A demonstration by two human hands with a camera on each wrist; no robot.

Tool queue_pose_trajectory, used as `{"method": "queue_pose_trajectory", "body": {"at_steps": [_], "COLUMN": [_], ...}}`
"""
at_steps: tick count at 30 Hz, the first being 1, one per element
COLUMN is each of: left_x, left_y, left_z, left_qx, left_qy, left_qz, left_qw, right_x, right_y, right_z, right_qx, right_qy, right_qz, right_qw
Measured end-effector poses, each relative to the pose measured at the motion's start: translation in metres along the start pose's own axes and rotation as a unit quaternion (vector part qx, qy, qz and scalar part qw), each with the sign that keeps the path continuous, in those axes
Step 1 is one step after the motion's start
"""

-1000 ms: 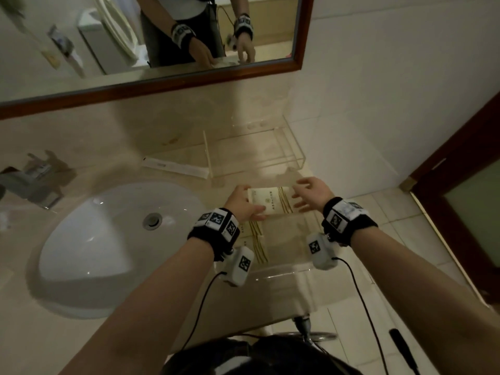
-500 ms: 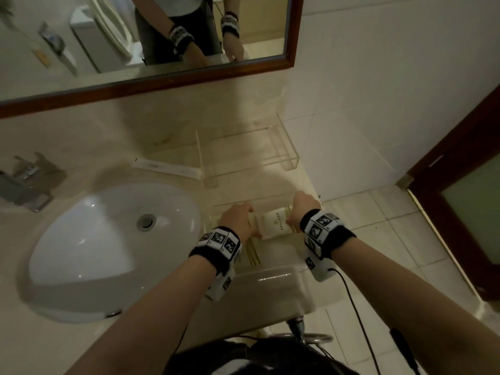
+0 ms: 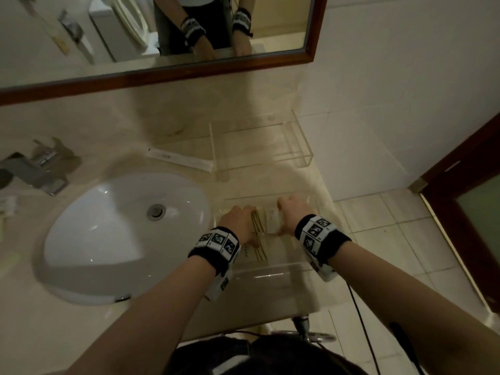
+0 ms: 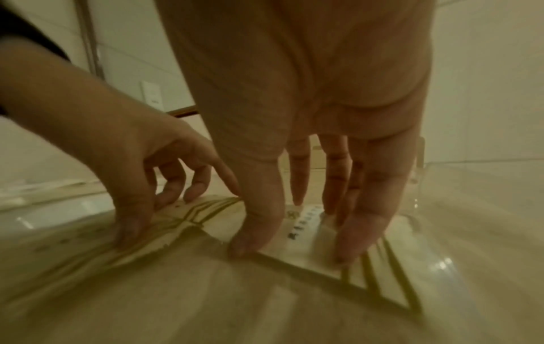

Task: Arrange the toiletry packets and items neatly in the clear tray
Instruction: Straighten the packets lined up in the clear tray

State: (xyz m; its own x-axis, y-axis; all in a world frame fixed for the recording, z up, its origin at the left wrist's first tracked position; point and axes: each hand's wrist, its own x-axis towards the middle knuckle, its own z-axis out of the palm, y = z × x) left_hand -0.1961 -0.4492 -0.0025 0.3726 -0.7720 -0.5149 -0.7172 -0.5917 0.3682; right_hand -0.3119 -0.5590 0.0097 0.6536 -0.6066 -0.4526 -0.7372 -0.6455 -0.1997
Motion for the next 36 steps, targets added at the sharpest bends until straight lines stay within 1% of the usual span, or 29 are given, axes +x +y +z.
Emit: {"method": "queue_pose_trajectory", "body": {"at_steps": [11, 21, 30, 36], "left_x": [0.0003, 0.0017, -0.0011, -0.0048], "left_y": [-0.0013, -0.0099, -0.0048, -0.0021], "left_z": [0.0005, 0.0031, 0.0049, 0.0086], "left_qx": [-0.003, -0.042, -0.036, -0.059], "left_qy": [-0.005, 0.043, 0.007, 0.009], "left_qz": [0.004, -0.01, -0.004, -0.014], "left_qw": [1.0, 0.998, 0.999, 0.998], "right_x": [0.0049, 0.0058, 0.0064, 0.007], "right_y": [0.0037, 0.0041, 0.0033, 0.004], "right_z": [-0.0009, 0.0007, 0.0018, 0.002], "right_qx": [0.015, 0.017, 0.007, 0.011], "right_qy": [0.012, 0.019, 0.016, 0.022], "right_qz": [-0.013, -0.014, -0.012, -0.014], "right_qw": [1.0, 1.0, 1.0, 1.0]}}
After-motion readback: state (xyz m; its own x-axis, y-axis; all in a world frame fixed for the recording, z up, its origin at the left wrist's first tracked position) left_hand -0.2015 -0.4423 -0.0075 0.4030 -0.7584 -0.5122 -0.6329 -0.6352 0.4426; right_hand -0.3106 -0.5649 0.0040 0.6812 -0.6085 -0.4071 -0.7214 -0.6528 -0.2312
